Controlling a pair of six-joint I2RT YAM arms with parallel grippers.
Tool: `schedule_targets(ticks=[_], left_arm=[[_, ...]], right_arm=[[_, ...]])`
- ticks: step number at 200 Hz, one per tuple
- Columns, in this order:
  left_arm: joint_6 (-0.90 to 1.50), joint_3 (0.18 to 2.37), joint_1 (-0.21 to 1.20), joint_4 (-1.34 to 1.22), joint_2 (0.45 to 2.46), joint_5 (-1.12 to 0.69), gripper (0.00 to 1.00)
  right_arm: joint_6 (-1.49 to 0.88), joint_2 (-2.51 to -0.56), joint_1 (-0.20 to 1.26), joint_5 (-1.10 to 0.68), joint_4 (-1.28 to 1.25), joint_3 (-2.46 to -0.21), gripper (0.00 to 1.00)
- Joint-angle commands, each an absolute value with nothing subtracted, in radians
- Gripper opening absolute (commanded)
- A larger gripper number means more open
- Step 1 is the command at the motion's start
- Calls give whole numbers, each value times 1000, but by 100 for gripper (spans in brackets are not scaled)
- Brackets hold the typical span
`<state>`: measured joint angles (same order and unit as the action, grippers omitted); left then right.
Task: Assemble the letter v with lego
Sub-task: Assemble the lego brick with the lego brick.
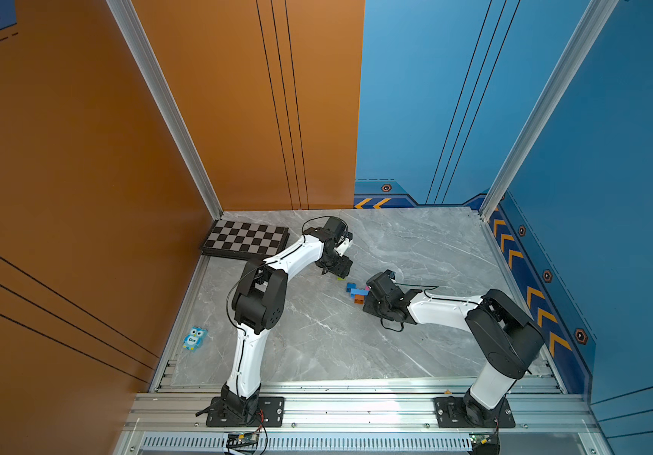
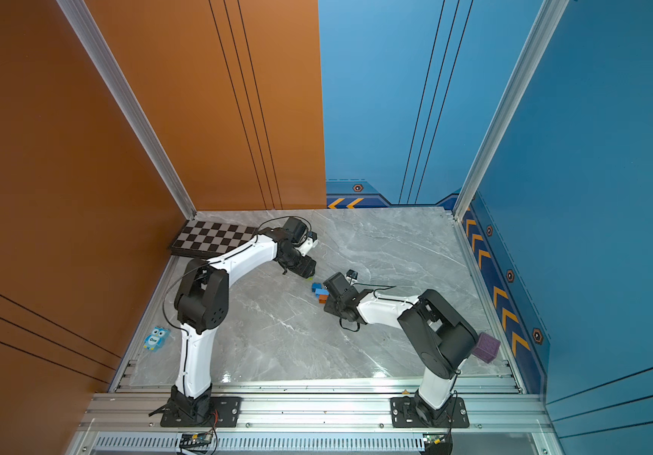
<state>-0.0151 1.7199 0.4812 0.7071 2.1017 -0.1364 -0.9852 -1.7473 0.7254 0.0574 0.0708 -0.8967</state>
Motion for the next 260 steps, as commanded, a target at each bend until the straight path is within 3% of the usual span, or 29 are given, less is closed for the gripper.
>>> schedule_targets(ticks=[1,97,114,260], left_arm=[[51,1688,480,724,2034,-169,78],[450,1571,477,690,1985,-32,85],[498,1566,466,690,1992,-31,91],[603,1521,463,692,1985,-16,91]], right_arm=[[-971,-1773,714,87,121,-928,7],[-835,-1872,674,38,210,-1064,8],[-816,-1879,670,29,216,-1077,8],[-934,-1924,695,82,231,-1108,10]])
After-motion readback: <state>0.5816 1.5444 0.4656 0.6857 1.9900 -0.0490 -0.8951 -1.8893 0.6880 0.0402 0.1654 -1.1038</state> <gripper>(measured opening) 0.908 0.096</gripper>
